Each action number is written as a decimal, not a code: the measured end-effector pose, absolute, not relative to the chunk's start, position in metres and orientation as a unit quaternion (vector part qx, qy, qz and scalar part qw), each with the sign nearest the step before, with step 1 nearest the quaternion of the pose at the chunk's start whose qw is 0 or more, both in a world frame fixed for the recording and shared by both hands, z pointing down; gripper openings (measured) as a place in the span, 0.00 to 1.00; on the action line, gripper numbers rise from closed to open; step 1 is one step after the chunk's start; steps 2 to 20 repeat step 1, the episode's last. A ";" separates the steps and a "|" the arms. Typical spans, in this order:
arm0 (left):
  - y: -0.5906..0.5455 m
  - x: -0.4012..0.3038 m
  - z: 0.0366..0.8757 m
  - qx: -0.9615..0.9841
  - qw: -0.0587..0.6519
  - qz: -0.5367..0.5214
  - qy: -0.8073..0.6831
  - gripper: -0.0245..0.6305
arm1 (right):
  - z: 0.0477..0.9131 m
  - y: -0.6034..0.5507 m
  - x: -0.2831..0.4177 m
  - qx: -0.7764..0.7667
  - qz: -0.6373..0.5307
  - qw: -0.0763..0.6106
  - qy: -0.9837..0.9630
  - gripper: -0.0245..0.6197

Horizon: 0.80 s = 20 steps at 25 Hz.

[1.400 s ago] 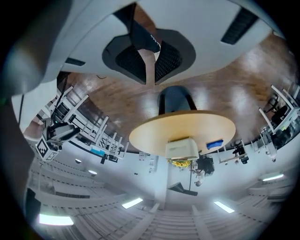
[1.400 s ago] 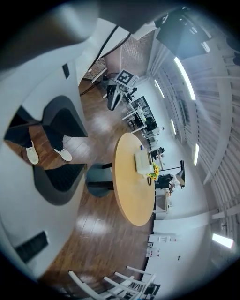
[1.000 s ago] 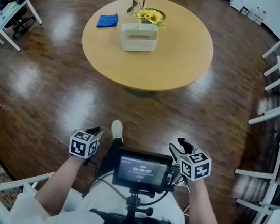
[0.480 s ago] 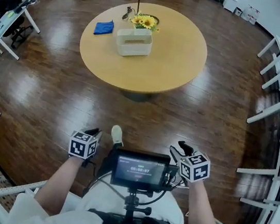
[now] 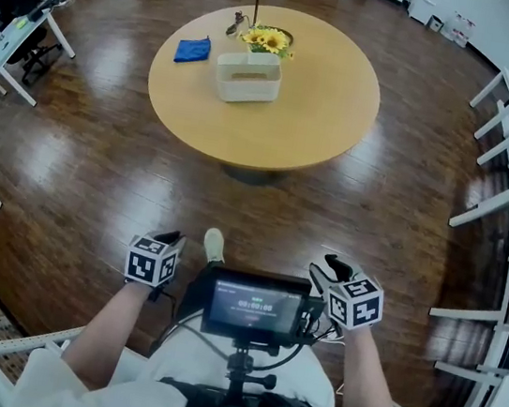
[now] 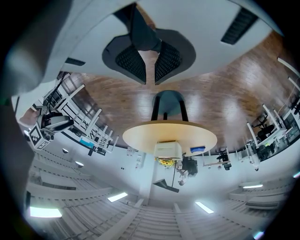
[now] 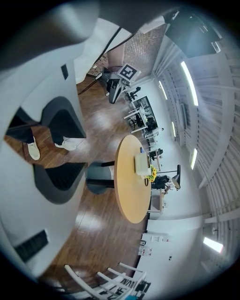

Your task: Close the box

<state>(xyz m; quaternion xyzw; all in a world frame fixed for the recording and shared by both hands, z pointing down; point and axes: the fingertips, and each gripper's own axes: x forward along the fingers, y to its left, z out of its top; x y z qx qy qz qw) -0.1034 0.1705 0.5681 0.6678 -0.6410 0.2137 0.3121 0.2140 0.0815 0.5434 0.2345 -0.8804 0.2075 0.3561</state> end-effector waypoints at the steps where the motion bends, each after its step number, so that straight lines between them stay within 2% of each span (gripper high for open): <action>1: 0.170 -0.104 0.568 0.668 0.312 0.214 -0.641 0.14 | 0.543 0.081 0.213 0.234 0.207 0.357 -0.880 0.31; 20: 0.170 -0.104 0.568 0.668 0.312 0.214 -0.641 0.14 | 0.543 0.081 0.213 0.234 0.207 0.357 -0.880 0.31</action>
